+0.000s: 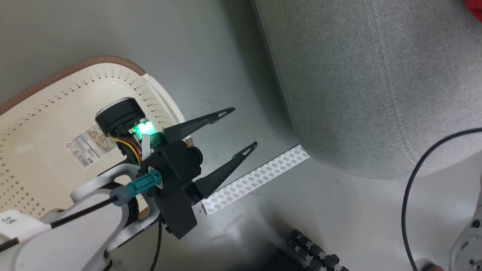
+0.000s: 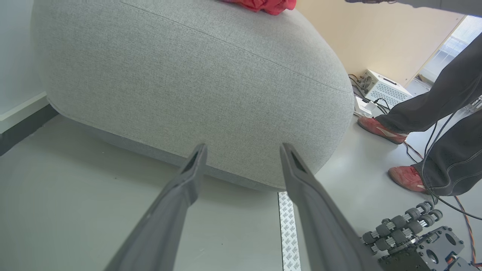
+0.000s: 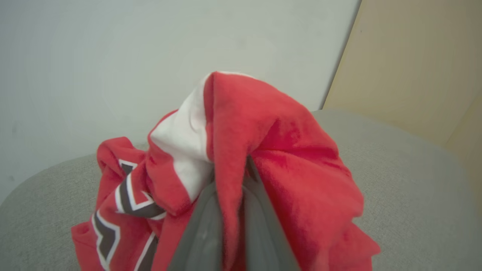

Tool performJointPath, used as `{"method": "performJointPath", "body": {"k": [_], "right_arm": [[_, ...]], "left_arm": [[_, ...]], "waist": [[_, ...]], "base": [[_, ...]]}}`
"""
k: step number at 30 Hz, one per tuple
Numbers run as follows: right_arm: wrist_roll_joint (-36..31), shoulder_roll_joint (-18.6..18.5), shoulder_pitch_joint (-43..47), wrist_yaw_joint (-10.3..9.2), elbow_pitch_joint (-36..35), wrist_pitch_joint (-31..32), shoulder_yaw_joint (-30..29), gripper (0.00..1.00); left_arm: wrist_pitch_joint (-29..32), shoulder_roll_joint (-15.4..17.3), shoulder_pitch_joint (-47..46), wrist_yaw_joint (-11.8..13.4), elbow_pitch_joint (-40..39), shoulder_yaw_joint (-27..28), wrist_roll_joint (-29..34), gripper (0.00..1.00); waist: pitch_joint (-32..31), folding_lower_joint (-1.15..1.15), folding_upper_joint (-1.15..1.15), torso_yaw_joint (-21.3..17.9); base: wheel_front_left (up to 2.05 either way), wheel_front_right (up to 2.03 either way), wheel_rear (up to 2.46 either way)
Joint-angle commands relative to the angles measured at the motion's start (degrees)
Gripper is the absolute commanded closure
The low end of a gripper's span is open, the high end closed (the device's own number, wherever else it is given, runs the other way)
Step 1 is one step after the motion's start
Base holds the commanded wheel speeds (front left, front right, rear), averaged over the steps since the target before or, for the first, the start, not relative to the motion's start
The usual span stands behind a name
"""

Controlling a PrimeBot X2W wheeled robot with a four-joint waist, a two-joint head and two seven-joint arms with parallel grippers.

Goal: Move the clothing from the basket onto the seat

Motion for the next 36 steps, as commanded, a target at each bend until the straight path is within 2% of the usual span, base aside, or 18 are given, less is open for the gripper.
{"method": "performJointPath", "body": {"k": [1,2,3,4,6,7,8,13,17,21,25,30,33,36], "right_arm": [[-1.5,-0.7,-1.1,0.02,0.7,0.0,0.1,1.0],[-2.1,-0.8,-1.2,0.02,0.8,0.0,0.1,1.0],[-2.7,-0.5,-1.1,0.02,0.8,0.0,0.0,0.95],[-3.5,-0.2,-0.8,0.02,0.6,0.0,-0.2,0.8],[-4.5,0.1,0.4,0.02,0.2,0.0,-0.6,0.38],[-4.5,0.1,0.4,0.02,0.2,0.0,-0.6,0.38],[-4.7,0.4,1.0,0.02,-0.1,0.0,-0.8,0.0],[-7.3,1.7,5.9,0.02,-3.7,0.0,-1.2,0.0],[-8.3,4.9,10.8,0.02,-9.7,0.0,-0.2,0.0],[-7.9,7.6,17.1,0.02,-16.8,0.0,0.8,0.0],[-7.9,8.8,23.1,0.02,-20.3,0.0,4.8,0.0],[-9.1,9.2,28.2,0.01,-18.8,0.0,11.0,0.0],[-11.0,8.7,30.0,0.0,-15.6,0.0,13.1,0.0],[-10.2,8.6,31.6,0.0,-12.7,0.0,15.4,0.0]], "left_arm": [[-0.8,-0.3,-0.8,0.3,0.1,0.1,-0.1,0.0],[-1.0,-0.4,-0.8,0.4,0.2,0.2,-0.2,0.0],[-1.3,-0.4,-0.7,0.4,0.4,0.3,-0.2,0.0],[-1.5,-0.4,-0.4,0.6,0.5,0.4,-0.2,0.0],[-2.1,-0.3,0.2,0.8,0.9,0.2,-0.3,0.0],[-2.1,-0.3,0.2,0.8,0.9,0.2,-0.3,0.0],[-2.5,-0.4,0.5,0.9,1.1,0.2,-0.3,0.0],[-4.4,-0.7,1.8,1.9,2.4,0.6,-0.7,0.0],[-6.2,-0.8,2.7,2.7,3.7,1.2,-0.9,0.0],[-8.8,-1.5,4.6,4.8,5.8,2.3,-1.8,0.0],[-11.4,-2.9,7.0,7.4,8.2,4.0,-3.4,0.0],[-16.1,-4.7,10.3,10.6,11.8,6.6,-6.1,0.0],[-19.2,-6.5,12.5,11.5,14.7,8.0,-8.4,0.0],[-21.7,-8.2,14.6,12.6,17.5,9.6,-10.7,0.0]], "waist": [[-0.4,0.0,0.0,0.6],[-0.5,0.0,0.0,0.8],[-0.6,0.0,0.0,0.9],[-0.7,0.0,0.0,1.0],[-1.2,0.0,0.0,1.4],[-1.2,0.0,0.0,1.4],[-1.6,0.0,0.0,1.7],[-3.8,0.0,0.0,2.5],[-6.2,0.0,0.0,3.2],[-9.5,0.0,0.0,4.4],[-13.1,0.0,0.0,6.3],[-18.1,0.0,0.0,9.1],[-21.6,0.0,0.0,11.6],[-25.0,0.0,0.0,14.1]], "base": [[0.0,0.0,0.0],[0.0,0.0,0.0],[0.0,0.0,0.0],[0.0,0.0,0.0],[0.0,0.0,0.0],[0.0,0.0,0.0],[0.0,0.0,0.0],[0.0,0.0,0.0],[0.0,0.0,0.0],[0.0,0.0,0.0],[0.0,0.0,0.0],[0.0,0.0,0.0],[0.0,0.0,0.0],[0.0,0.0,0.0]]}}
